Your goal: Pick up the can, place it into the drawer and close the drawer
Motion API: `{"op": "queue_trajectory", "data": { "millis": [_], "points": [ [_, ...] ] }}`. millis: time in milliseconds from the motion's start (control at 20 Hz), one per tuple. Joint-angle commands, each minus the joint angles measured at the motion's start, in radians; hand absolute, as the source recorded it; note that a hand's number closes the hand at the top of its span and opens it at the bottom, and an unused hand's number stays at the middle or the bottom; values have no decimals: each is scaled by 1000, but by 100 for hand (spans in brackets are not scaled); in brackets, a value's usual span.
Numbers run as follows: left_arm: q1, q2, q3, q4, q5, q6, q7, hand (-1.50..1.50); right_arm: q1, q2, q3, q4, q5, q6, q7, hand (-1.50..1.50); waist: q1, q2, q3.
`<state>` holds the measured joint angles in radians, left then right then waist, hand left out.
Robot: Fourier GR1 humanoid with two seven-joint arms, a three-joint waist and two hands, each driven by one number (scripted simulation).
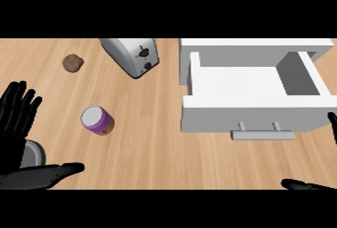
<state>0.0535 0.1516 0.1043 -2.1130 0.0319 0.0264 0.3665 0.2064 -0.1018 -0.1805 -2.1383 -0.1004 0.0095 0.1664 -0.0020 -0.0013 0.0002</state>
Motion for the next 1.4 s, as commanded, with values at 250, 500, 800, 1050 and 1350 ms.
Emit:
{"op": "queue_trajectory", "data": {
  "millis": [250,500,800,1050,1350],
  "points": [
    [98,-28,19,-104,14,-40,19,-150,119,-11,-136,-39,-127,120,-31,-150,-1,0,0],
    [33,-31,123,-42,145,-18,66,-150,198,-12,-183,13,-176,215,-145,-150,-7,0,0],
    [-46,-23,186,11,275,0,151,-150,199,-32,-242,-20,-222,240,-96,-150,-7,0,0],
    [-96,-66,141,84,234,50,152,-150,238,-12,-287,30,-239,307,-161,-150,-11,1,0],
    [-154,-74,105,156,197,77,128,-150,218,-32,-350,-26,-306,332,-58,-150,-6,1,0]
  ]
}}
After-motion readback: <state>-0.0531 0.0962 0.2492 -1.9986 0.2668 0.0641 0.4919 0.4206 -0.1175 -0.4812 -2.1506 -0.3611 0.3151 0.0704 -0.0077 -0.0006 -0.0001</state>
